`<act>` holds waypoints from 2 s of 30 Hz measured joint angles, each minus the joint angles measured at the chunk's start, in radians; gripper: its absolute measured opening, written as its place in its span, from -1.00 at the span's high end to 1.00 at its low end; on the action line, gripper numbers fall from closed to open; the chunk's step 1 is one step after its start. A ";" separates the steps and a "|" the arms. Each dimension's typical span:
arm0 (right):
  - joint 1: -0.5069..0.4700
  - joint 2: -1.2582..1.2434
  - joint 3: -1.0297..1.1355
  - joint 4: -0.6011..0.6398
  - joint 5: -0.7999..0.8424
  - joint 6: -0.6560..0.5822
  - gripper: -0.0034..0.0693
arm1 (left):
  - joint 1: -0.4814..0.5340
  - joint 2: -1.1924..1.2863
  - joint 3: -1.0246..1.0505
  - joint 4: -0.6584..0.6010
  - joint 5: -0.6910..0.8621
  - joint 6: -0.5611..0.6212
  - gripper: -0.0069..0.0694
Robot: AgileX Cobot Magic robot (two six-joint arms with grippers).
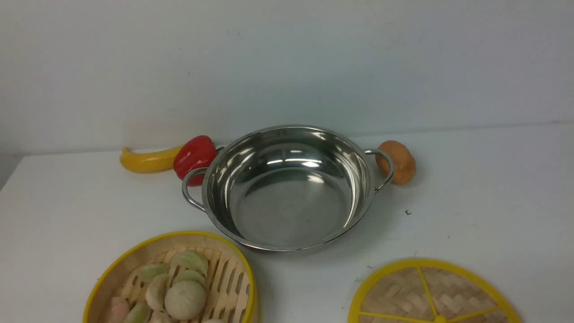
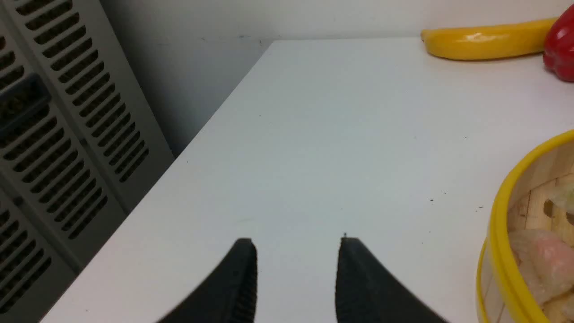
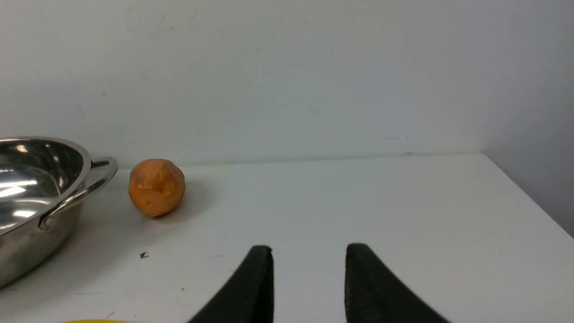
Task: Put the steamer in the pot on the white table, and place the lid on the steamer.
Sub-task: 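Grasp the rim of the steamer basket holding the buns with the left gripper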
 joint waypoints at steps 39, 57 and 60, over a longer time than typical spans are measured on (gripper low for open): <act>0.060 0.000 0.001 0.220 -0.028 0.128 0.24 | -0.291 0.000 0.000 0.005 -0.004 0.002 0.19; 0.065 0.000 0.001 0.679 -0.059 0.387 0.24 | -0.291 -0.001 0.000 -0.625 -0.568 -0.356 0.19; 0.066 0.000 0.001 0.713 -0.083 0.387 0.24 | -0.291 -0.001 0.000 -0.620 -0.717 -0.356 0.19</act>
